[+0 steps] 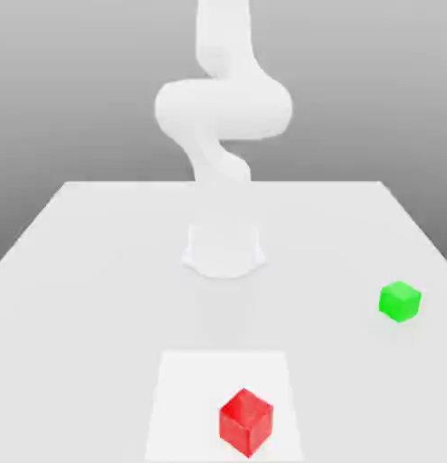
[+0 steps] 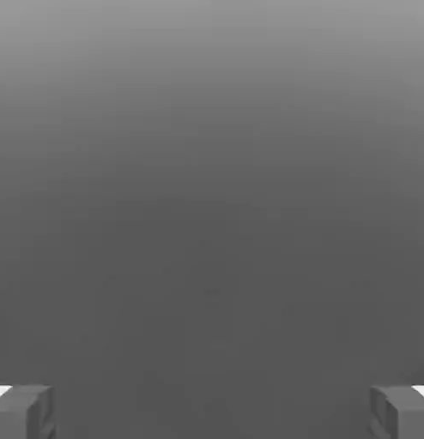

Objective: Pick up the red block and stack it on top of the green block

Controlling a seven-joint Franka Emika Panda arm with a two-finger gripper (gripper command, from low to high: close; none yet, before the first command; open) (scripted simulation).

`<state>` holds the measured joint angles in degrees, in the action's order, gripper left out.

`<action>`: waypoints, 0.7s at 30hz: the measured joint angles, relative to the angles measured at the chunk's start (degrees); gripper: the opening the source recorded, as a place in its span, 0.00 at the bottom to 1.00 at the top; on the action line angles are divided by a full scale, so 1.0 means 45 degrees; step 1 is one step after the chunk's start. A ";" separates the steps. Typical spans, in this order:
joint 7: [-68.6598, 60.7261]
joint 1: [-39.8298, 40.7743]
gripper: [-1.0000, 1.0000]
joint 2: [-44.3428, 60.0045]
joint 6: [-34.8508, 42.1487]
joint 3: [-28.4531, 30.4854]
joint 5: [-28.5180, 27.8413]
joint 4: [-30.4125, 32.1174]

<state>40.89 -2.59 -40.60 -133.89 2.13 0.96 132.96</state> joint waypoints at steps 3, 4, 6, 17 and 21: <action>-0.1429 -0.0633 0.50 0.1461 -0.0570 0.0518 0.0345 0.0322; -0.1871 -0.0858 0.50 0.1928 -0.0752 0.0701 0.0429 0.0426; -0.2779 -0.1246 0.50 0.2861 -0.1119 0.1008 0.0646 0.0632; -0.7619 -0.2546 0.50 0.7955 -0.3127 0.1800 0.1640 0.1762; -0.8981 -0.2652 0.50 0.9730 -0.3893 0.1751 0.1448 0.2187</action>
<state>0.48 -14.53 3.18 -151.41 10.01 7.47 142.80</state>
